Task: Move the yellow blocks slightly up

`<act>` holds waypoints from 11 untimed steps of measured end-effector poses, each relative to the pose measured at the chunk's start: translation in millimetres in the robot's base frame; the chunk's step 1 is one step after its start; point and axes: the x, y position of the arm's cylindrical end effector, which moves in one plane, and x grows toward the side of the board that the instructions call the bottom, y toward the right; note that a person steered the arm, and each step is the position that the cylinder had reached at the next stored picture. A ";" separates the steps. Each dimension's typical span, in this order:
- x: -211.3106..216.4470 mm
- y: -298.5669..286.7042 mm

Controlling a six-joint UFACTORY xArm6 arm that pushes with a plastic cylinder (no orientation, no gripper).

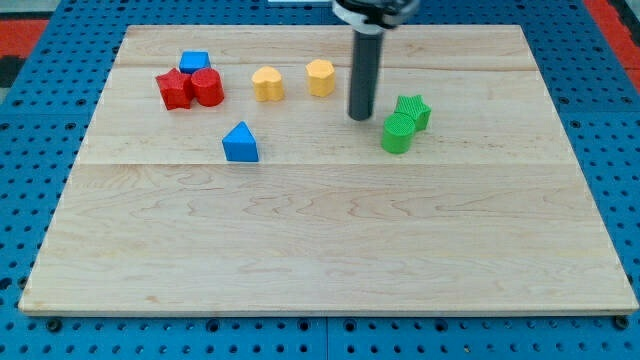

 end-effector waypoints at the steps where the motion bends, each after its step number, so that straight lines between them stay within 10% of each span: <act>1: -19.1 -31.6; 4: -8.1 -113.2; 9: -92.4 -73.7; 11: -55.0 -71.0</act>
